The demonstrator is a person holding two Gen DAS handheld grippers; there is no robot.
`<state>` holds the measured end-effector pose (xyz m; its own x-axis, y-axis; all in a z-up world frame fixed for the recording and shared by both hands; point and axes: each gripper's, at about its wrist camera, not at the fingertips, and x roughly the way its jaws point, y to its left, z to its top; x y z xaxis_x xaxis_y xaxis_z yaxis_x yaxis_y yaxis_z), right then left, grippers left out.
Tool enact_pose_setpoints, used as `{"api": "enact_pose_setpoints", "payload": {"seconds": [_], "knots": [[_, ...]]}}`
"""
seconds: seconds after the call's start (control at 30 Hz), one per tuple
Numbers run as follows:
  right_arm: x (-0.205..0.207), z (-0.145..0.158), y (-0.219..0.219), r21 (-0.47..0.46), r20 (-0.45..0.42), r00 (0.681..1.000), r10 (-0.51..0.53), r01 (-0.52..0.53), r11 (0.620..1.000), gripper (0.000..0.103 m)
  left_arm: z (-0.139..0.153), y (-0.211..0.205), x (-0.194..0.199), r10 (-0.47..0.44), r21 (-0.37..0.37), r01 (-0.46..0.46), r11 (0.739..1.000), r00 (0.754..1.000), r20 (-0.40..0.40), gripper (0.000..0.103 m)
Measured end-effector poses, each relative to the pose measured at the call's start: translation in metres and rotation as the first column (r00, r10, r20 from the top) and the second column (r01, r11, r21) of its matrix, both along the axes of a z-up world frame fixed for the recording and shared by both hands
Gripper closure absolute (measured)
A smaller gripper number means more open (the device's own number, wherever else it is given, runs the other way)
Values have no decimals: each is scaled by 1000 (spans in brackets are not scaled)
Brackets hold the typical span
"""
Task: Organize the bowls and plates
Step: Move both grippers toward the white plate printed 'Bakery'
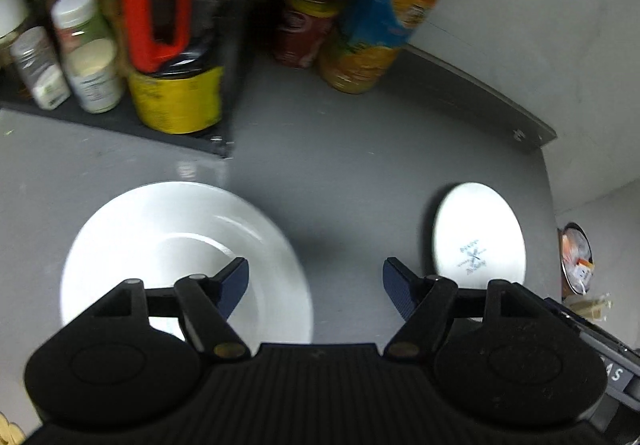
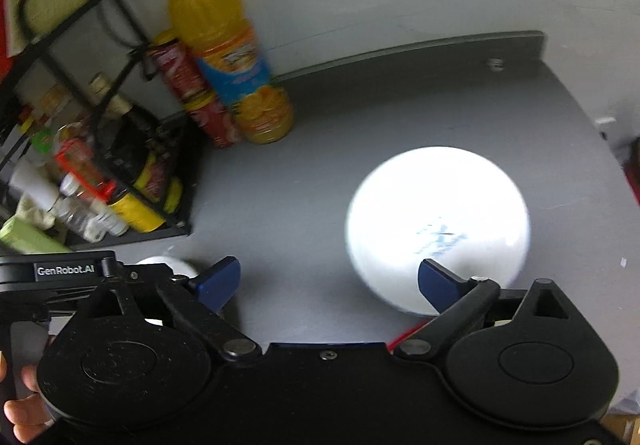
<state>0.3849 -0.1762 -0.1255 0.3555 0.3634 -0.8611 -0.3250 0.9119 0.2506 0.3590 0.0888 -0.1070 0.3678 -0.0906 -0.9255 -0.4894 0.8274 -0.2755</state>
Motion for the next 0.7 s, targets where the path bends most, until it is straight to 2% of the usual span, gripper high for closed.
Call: {"api": "enact_pose_setpoints", "payload": {"seconds": [0.2,0.7], "knots": [[11,-7,-25,-14,-16,996,-85,84,996,7,-7,-26,29,-97,19,98,995,995,-16,31],[38,-26,-90,-75,-55,964,-260,256,964,7,-45,-95,89,-277,-48,275,960,960,-40,31]]}}
